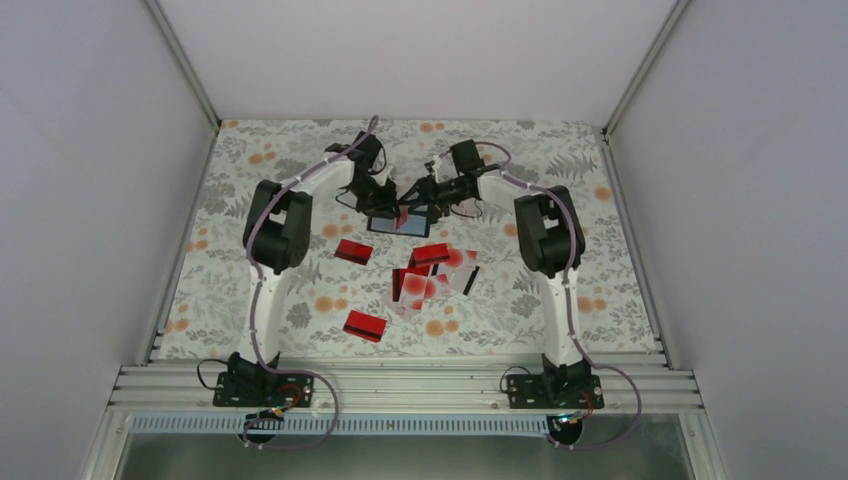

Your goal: Put the credit cards into the card holder

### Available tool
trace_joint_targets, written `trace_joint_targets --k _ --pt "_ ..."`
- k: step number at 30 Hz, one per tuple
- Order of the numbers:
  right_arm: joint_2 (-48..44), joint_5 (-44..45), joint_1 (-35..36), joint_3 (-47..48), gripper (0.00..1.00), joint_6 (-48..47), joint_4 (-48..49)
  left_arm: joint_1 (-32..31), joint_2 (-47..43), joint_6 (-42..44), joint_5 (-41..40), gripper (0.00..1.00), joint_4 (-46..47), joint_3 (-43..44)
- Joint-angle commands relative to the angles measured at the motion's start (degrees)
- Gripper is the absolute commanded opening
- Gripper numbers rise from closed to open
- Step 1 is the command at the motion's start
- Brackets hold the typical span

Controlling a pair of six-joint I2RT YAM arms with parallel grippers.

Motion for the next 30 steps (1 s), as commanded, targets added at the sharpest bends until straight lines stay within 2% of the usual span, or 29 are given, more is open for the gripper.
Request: trace_joint_targets --k 1,9,15,24,25,27,30 --pt "2.22 -2.93 2.02 3.72 0.47 -0.12 1.11 0.42 -3.44 -1.16 4.79 0.2 2.22 -1.23" --pt "5.78 -3.3 4.05 8.08 0.47 1.03 1.21 3.26 -6.76 -1.45 3.57 0.21 2.75 -5.08" --pt "9.14 -3.65 5.51 11.54 0.47 2.71 1.65 7.19 -12.28 -1.56 -0.25 0.22 3.6 -12.7" --pt "8.79 -2.7 6.03 18.47 0.47 -0.12 -3.47 10.12 -22.39 0.2 -8.86 0.43 2.65 -17.58" --pt "8.02 -2.49 6.03 18.93 0.47 -1.2 -4.7 10.17 -23.23 0.42 -9.46 0.46 2.66 -17.35" --pt "6.03 -1.02 5.91 19.43 0.48 -3.99 -7.41 10.12 -25.57 0.61 -11.73 0.58 3.06 -16.61" --pt "1.89 3.47 5.92 18.93 0.48 -9.6 -12.76 10.17 -29.05 1.18 -13.18 0.94 4.8 -16.73"
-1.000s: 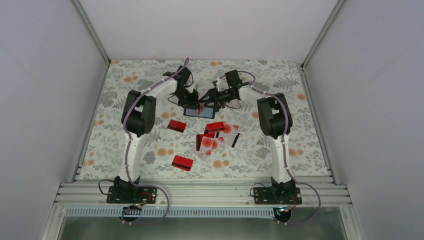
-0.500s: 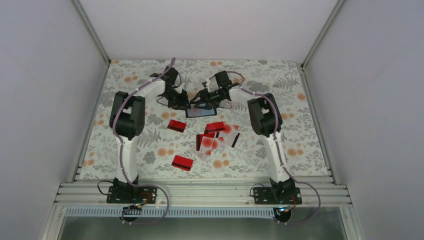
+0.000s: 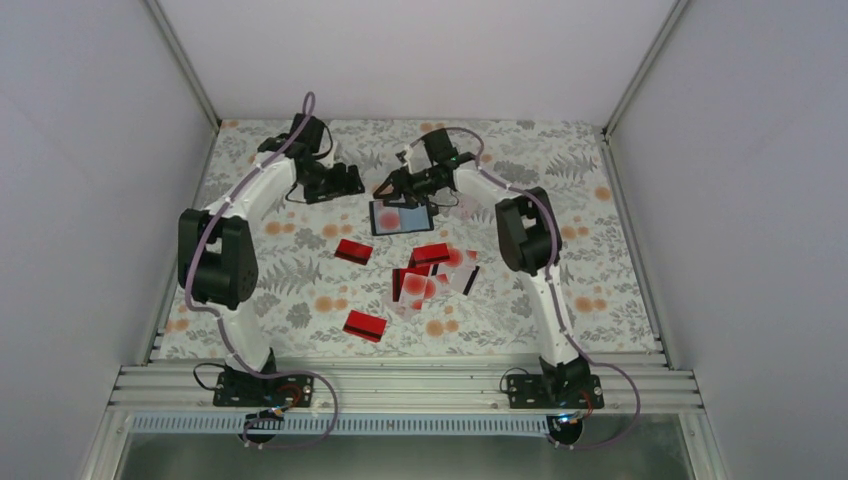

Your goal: Put the credit cards into the card holder

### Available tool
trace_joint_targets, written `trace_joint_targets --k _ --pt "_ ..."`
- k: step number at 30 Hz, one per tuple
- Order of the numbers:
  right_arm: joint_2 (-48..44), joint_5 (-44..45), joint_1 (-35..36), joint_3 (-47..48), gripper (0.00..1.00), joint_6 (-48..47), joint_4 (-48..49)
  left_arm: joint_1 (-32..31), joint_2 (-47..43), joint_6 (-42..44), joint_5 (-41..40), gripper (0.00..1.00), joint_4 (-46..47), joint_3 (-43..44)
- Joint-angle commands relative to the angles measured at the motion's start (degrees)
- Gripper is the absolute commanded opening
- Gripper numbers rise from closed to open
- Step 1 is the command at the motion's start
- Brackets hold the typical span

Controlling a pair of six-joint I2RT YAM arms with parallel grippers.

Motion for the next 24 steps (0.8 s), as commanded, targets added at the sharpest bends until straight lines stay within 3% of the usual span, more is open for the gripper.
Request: trace_joint_targets --k 1,5,6,8,11,19,24 --pt "-8.7 6.64 0.15 0.44 0.49 -10.31 -9.93 -0.12 -5.69 1.43 -3.09 0.99 3.01 0.02" --pt "-17.22 17.76 0.14 -7.8 0.51 -15.57 -11.33 2.56 -5.93 -1.34 11.98 1.0 6.92 -4.92" --pt "-19.43 20.05 0.11 -10.73 0.53 -16.4 -10.95 2.63 -6.79 -2.21 12.35 1.0 8.9 -6.91" --pt "-23.43 24.74 0.0 -15.67 0.55 -17.6 -10.5 2.12 -9.39 -2.43 10.19 1.0 11.84 -10.39" --pt "-28.65 30.78 -0.05 -21.92 0.56 -17.87 -10.39 0.39 -11.23 0.18 7.64 0.99 8.8 -12.17" --pt "-38.24 42.44 0.94 -35.82 0.6 -13.95 -12.74 -10.42 -16.08 0.43 -1.91 0.9 6.15 -21.46" --pt "-41.76 49.23 4.72 -38.99 0.74 -7.86 -16.11 -14.4 -18.66 -1.43 -5.4 0.89 6.55 -24.31"
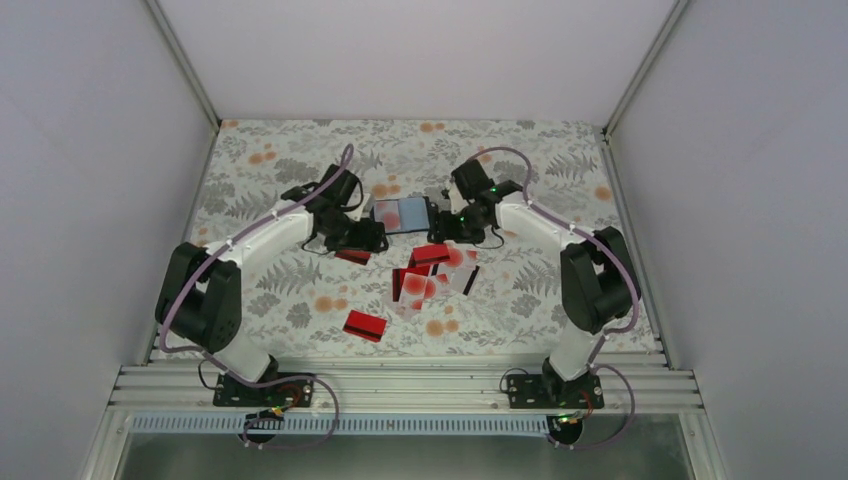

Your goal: Put the credit cards into the card holder

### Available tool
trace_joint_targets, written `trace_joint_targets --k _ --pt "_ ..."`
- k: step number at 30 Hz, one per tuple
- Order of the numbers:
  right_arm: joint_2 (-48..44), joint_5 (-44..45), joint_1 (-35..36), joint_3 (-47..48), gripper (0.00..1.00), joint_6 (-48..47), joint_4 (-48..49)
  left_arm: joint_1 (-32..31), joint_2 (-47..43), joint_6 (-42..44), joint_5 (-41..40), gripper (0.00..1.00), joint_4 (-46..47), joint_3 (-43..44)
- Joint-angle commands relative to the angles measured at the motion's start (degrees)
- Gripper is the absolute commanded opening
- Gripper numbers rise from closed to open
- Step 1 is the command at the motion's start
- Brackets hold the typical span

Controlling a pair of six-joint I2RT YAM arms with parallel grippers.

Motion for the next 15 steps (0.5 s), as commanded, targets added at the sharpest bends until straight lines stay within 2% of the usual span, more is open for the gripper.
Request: trace_joint_targets --k 1,2,4,8,15 --pt "-3.75 9.03 4.58 -0.85 0.76 6.45 -4.01 -1.37 -3.52 -1.31 -5.28 0.89 0.16 -2.34" --pt "-3.67 9.65 5.66 -0.84 0.79 7.86 -4.68 -1.43 -4.62 -1.1 -5.94 0.91 0.04 -2.89" --pt "-3.21 10.17 7.67 -0.61 0.82 11.11 -6.02 -1.44 -7.9 -0.17 -6.94 1.0 0.02 -4.12" --pt "-1.38 11.33 13.39 0.84 0.98 19.03 -9.43 -1.44 -13.73 2.03 -8.85 1.0 -0.72 -6.81" --pt "4.1 13.45 21.72 4.37 0.99 32.0 -15.43 -1.49 -21.42 3.74 -5.46 1.0 -3.2 -9.87"
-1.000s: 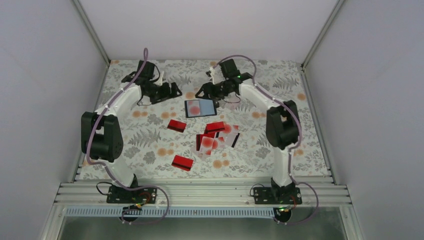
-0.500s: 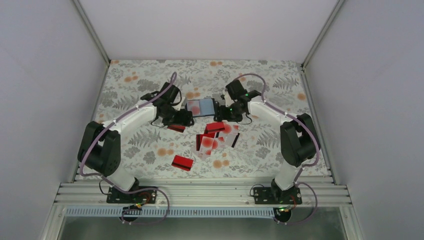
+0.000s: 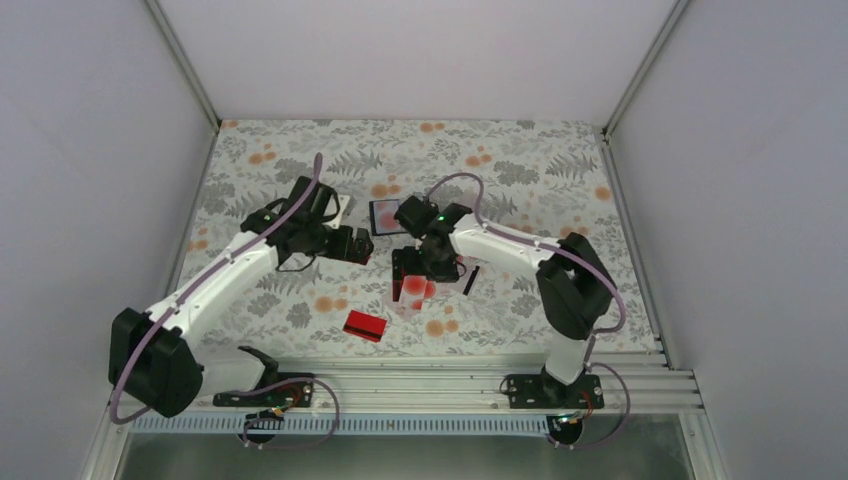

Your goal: Put the credit cards into the card holder

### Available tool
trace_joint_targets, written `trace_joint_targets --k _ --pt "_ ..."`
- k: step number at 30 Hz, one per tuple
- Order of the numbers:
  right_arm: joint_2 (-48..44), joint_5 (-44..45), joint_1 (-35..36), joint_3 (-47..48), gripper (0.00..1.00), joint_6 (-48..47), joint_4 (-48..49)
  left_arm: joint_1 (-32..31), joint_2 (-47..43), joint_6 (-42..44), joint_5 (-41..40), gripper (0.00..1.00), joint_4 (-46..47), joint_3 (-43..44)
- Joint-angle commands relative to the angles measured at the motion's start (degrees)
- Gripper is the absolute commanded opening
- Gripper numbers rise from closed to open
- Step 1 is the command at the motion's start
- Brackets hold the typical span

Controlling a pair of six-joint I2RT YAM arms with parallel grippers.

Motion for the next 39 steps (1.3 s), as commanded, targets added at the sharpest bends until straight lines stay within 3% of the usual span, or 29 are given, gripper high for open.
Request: trace_joint_targets --k 1,16,22,31,39 --pt "4.43 3.57 4.54 3.69 0.99 11.38 -5.78 0.02 -4.69 2.21 1.94 1.0 -2.42 -2.69" --pt "14.06 1.49 7.6 4.08 0.98 20.07 -2.92 -0.56 -13.84 6.16 3.56 1.0 -6.47 -5.82" --pt "16.68 3.01 7.54 4.7 0.87 20.49 -4.2 -2.2 -14.91 6.29 3.41 1.0 -6.27 -5.91" --pt "22.11 3.36 7.58 7.57 0.81 17.84 -6.07 -2.33 -15.38 6.69 3.54 1.0 -5.7 -6.1" --pt "21.47 2.72 7.73 0.03 0.68 17.83 -2.05 -2.39 -16.61 6.69 3.53 1.0 -5.78 -6.19"
